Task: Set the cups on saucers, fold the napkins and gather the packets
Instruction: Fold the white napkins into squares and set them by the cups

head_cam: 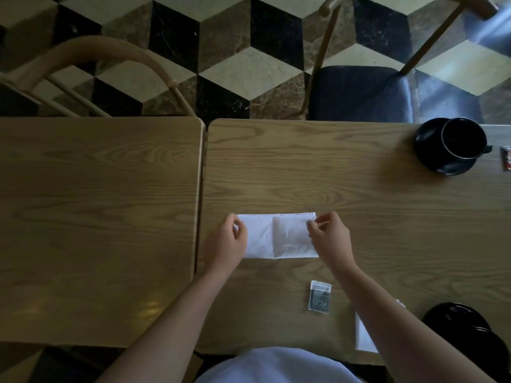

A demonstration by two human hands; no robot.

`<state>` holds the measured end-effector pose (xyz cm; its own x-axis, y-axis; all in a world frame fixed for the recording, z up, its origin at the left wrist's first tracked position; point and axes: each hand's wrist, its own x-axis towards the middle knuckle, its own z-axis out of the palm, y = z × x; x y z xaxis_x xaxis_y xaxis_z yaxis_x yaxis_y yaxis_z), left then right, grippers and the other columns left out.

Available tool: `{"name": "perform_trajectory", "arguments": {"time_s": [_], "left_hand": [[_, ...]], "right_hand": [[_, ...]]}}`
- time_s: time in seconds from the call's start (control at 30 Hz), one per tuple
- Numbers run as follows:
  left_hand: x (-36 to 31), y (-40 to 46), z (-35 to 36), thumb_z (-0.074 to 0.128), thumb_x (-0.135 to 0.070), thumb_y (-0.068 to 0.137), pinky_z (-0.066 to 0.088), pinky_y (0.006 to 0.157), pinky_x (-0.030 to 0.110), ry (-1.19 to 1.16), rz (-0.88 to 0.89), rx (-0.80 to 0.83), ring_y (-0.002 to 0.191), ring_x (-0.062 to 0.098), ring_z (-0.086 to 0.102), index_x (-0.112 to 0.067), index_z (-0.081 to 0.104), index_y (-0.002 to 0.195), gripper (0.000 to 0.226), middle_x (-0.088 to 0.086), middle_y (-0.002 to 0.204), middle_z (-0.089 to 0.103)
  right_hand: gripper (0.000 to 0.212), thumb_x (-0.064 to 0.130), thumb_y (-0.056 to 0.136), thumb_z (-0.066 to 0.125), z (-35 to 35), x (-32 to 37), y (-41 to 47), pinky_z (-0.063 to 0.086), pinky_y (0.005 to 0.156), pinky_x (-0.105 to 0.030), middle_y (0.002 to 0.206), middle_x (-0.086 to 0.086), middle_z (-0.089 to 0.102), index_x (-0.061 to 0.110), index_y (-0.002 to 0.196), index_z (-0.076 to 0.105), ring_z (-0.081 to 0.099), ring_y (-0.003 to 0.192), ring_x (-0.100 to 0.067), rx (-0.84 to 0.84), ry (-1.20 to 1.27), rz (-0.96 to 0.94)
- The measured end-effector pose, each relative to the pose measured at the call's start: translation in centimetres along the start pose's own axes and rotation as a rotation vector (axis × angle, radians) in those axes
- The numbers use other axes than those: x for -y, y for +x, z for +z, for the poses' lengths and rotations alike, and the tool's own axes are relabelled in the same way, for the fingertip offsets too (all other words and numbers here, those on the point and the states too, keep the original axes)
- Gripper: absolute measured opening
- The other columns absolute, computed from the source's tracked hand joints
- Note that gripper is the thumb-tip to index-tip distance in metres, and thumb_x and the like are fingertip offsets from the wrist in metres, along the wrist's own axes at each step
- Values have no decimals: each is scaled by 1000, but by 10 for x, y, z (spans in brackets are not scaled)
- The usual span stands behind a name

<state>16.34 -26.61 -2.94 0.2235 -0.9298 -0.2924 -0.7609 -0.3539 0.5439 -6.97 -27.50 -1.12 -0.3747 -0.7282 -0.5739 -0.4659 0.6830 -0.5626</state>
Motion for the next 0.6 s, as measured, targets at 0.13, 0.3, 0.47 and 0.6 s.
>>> {"name": "perform_trajectory", "arguments": {"time_s": [0.13,0.3,0.47,0.6], "left_hand": [[-11,-41,16,54,-12,86,52,65,35,-187,205,187,70,18,61,-14,63,87,9,2,77,65],[-15,-52,33,53,-5,87,52,74,38,-268,89,115,81,17,61,-12,62,86,11,0,85,64],[-18,-51,40,60,-9,87,49,75,19,-247,31,180,82,11,63,-11,70,90,10,-2,90,69],[-9,-39,35,62,-5,87,53,76,30,-314,-84,211,81,19,65,-7,72,92,11,7,89,72]], "right_hand": [[8,19,89,58,39,6,-43,50,66,-27,84,5,72,18,95,63,68,78,-14,326,-129,-203],[9,19,88,58,65,4,-58,55,68,-33,83,3,74,13,88,65,69,77,-12,407,-79,-264],[7,25,81,60,66,-5,-48,44,58,-22,74,8,66,20,77,59,63,69,-9,407,-115,-227],[10,12,85,57,54,-15,-34,52,72,-28,85,1,73,17,81,66,68,81,-17,348,-174,-192]]}}
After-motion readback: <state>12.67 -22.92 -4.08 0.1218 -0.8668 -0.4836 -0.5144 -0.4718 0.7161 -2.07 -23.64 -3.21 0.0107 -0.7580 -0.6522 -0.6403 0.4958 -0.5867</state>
